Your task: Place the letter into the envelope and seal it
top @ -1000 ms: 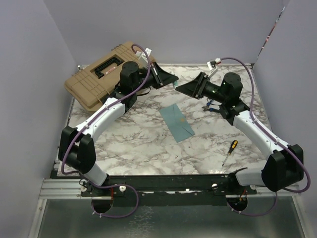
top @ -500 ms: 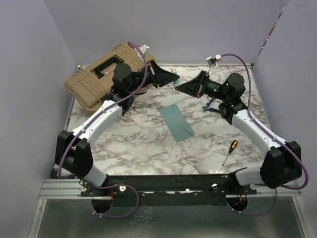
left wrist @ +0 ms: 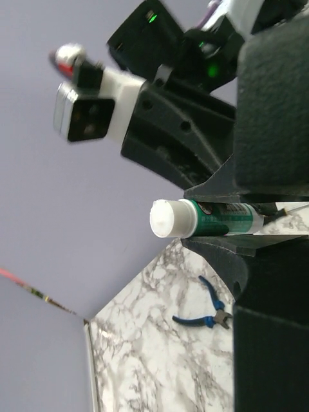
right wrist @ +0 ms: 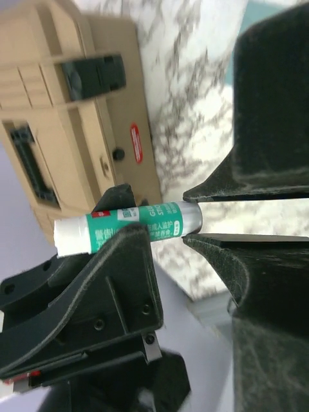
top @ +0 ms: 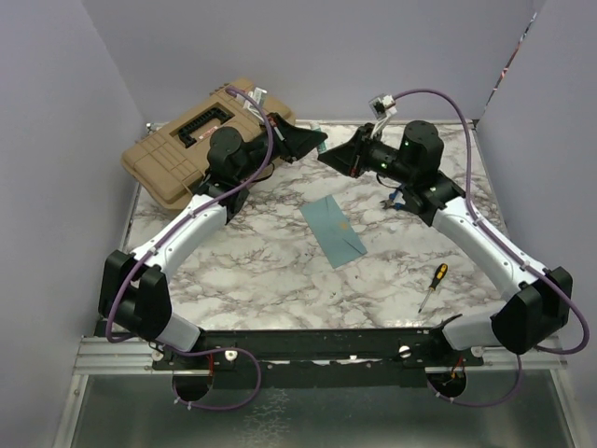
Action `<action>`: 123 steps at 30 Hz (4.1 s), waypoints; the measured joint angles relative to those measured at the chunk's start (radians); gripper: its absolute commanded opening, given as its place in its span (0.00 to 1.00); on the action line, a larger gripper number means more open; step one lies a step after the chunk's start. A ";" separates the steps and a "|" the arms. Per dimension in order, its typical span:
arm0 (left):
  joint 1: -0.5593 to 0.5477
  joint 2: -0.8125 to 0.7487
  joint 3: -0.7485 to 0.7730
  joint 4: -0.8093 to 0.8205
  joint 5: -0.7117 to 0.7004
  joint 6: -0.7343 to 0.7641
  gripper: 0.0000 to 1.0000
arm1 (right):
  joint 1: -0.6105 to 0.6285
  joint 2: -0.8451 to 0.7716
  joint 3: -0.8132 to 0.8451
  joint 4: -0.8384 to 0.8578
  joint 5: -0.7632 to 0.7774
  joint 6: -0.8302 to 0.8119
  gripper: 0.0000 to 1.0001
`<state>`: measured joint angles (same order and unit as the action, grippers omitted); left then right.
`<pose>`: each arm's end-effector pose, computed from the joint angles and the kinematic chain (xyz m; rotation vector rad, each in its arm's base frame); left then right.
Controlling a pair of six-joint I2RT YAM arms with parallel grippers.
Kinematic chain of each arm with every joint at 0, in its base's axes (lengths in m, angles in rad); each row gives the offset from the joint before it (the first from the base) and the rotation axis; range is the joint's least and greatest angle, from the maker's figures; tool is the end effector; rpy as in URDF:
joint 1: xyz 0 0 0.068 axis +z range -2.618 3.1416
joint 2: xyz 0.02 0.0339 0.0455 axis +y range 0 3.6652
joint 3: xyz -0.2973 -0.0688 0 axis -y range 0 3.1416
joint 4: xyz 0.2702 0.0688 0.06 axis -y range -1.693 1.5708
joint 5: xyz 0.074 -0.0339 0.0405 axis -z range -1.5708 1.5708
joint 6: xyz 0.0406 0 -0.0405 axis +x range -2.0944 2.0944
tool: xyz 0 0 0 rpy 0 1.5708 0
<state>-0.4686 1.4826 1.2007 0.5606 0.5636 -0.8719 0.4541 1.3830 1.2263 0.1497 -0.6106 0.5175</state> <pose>0.3240 -0.1883 0.4219 0.2463 1.4797 -1.4714 0.3025 0.1736 0.4219 -0.4611 1.6559 1.2178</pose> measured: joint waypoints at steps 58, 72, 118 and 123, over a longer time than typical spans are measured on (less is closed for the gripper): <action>-0.068 -0.114 0.020 -0.050 0.311 0.288 0.00 | 0.074 -0.177 -0.148 0.011 -0.227 -0.203 0.31; -0.068 -0.122 0.020 -0.003 0.292 0.261 0.00 | 0.074 -0.175 -0.150 0.117 -0.250 -0.087 0.28; -0.031 -0.093 -0.012 0.120 0.283 0.027 0.13 | 0.069 -0.131 -0.155 0.361 -0.149 0.105 0.05; -0.031 -0.093 -0.031 0.151 0.272 0.014 0.00 | 0.069 -0.121 -0.158 0.364 -0.151 0.117 0.56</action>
<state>-0.4992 1.3891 1.1698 0.7113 0.8360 -0.8581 0.5232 1.2625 1.0679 0.5140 -0.7620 0.6350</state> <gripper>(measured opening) 0.108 0.264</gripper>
